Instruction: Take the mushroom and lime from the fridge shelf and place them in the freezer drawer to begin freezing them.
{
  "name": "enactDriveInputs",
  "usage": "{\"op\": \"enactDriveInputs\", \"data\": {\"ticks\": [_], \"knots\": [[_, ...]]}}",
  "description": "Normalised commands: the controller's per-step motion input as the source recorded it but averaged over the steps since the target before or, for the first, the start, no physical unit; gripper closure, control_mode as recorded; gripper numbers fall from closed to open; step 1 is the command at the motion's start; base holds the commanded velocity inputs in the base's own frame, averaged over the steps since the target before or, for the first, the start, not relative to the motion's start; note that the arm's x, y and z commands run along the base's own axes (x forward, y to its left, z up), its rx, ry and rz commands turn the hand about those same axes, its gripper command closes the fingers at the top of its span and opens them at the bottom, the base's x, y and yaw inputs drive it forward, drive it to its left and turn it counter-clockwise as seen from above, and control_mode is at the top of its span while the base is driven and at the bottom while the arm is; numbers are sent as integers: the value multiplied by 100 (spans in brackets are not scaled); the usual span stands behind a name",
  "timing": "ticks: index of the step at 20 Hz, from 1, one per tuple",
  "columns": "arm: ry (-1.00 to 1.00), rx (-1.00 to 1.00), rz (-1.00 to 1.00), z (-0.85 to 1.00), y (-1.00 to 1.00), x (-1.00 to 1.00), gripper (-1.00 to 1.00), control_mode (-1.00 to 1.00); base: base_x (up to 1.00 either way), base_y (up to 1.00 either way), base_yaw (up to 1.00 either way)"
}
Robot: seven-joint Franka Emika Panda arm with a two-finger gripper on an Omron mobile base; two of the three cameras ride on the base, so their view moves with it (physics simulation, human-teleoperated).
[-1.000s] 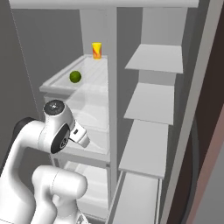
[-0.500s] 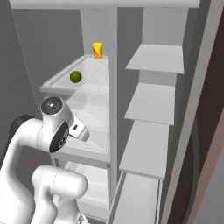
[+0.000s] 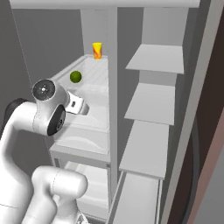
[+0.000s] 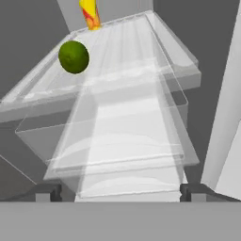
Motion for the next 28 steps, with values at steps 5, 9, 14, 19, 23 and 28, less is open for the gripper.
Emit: {"op": "enactDriveInputs", "data": {"ticks": [5, 9, 14, 19, 23, 28], "knots": [[-4, -10, 1, 64, 31, 23, -100, -100, 0, 0, 0], [1, -6, 0, 35, 43, 30, -100, -100, 0, 0, 0], [1, -4, 0, 1, 35, 41, -100, -100, 0, 0, 0], [2, 0, 0, 0, 4, 48, -100, -100, 0, 0, 0], [8, 0, 0, 0, 0, 63, -100, -100, 0, 0, 0], [8, 0, 0, 0, 4, 60, -100, -100, 0, 0, 0]]}}
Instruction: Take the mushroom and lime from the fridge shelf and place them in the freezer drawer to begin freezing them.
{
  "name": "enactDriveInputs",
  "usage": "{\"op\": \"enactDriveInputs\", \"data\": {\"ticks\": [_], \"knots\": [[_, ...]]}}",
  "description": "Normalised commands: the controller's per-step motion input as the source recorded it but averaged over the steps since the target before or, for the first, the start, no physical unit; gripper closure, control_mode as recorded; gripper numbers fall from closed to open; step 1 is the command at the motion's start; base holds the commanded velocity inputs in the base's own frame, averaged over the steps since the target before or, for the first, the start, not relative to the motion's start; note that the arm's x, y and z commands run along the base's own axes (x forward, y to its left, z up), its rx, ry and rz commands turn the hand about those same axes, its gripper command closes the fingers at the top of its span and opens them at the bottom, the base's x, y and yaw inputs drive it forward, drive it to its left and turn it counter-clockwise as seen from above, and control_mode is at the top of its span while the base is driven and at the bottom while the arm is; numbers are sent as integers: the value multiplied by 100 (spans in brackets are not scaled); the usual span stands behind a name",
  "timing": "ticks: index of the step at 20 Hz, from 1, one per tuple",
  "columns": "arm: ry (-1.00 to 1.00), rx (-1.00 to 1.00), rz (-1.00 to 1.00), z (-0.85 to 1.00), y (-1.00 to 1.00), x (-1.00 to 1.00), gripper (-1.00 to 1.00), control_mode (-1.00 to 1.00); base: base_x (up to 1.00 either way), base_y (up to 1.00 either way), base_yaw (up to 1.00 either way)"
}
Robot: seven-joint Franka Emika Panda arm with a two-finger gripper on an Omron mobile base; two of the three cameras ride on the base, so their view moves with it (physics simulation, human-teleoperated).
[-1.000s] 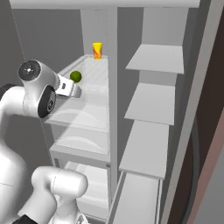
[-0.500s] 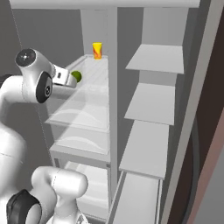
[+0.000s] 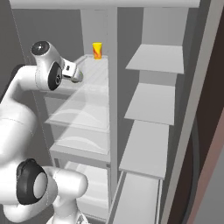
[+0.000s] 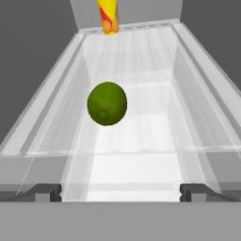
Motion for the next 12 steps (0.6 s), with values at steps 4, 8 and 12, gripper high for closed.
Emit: {"op": "enactDriveInputs", "data": {"ticks": [4, 8, 12], "knots": [[7, 0, 0, -2, 15, 42, -100, -100, 0, 0, 0], [9, 0, 0, -9, 15, 31, -100, -100, 0, 0, 0], [9, -2, 0, -15, 19, 29, -100, -100, 0, 0, 0]]}}
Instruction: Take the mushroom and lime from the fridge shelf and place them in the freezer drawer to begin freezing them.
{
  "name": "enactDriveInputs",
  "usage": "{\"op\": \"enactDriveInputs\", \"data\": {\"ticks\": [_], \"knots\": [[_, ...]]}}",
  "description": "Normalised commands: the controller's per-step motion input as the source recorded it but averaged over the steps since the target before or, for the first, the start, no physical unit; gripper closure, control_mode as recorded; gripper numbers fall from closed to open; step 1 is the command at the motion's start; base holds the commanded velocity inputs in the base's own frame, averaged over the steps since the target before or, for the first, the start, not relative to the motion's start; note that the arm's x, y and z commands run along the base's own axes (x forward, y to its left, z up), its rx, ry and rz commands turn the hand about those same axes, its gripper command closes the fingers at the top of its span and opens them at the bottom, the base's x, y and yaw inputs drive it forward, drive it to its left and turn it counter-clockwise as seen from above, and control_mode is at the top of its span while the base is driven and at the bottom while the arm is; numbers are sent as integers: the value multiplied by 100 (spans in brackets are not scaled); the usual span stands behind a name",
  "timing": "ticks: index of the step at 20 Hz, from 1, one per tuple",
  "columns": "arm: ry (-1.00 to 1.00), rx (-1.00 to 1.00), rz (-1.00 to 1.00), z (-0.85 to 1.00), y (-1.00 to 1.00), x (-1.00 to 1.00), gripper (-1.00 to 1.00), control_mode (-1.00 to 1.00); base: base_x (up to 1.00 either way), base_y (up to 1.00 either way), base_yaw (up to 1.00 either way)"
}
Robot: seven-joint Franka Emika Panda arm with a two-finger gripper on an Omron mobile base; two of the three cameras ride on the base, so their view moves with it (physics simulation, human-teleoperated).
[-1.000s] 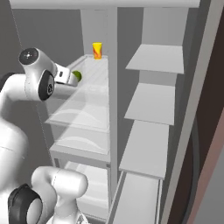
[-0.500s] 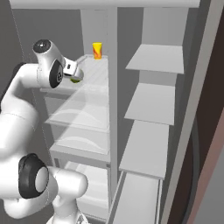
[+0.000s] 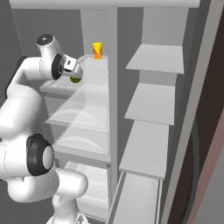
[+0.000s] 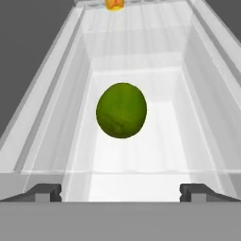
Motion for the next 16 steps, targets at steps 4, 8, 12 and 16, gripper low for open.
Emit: {"op": "enactDriveInputs", "data": {"ticks": [4, 8, 12, 16], "knots": [[6, -1, 0, -20, 5, 34, -100, -100, 0, 0, 0], [1, -1, 0, -19, 1, 32, -100, -100, 0, 0, 0], [0, 0, 0, -10, 0, 19, -100, -100, 0, 0, 0], [0, 0, 0, -11, 0, 21, -100, -100, 0, 0, 0]]}}
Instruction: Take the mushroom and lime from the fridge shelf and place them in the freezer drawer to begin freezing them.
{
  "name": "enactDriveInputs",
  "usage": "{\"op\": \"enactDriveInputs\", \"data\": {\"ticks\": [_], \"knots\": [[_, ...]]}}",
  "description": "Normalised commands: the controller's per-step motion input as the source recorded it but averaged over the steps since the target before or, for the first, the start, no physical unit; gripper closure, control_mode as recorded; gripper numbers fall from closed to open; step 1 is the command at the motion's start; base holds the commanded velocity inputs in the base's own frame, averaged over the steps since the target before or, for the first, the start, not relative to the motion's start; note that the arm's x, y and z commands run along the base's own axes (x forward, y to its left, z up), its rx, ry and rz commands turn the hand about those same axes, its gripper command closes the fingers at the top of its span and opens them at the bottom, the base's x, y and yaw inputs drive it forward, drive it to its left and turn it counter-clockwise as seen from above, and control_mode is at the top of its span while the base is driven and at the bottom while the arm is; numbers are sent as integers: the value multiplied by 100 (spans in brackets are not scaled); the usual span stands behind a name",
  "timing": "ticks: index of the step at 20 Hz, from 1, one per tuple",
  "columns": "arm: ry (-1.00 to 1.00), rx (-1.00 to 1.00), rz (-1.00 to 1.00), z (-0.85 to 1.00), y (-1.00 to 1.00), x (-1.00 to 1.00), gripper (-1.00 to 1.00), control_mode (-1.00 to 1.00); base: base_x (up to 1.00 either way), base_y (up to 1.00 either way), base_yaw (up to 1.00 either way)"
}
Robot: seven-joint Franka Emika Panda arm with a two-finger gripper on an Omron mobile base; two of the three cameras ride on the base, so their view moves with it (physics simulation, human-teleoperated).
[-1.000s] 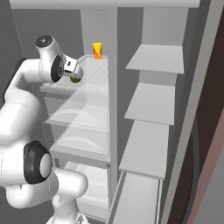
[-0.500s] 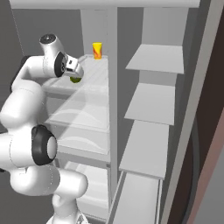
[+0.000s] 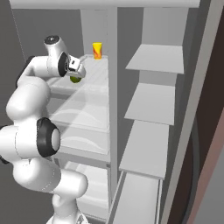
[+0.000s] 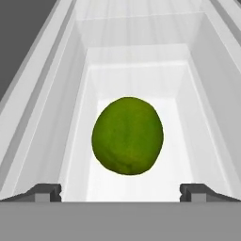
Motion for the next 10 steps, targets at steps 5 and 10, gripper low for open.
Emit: {"op": "enactDriveInputs", "data": {"ticks": [5, 10], "knots": [[0, 0, 0, -15, 0, 34, -100, -100, 0, 0, 0], [0, 0, 0, -16, 0, 35, -100, -100, 0, 0, 0]]}}
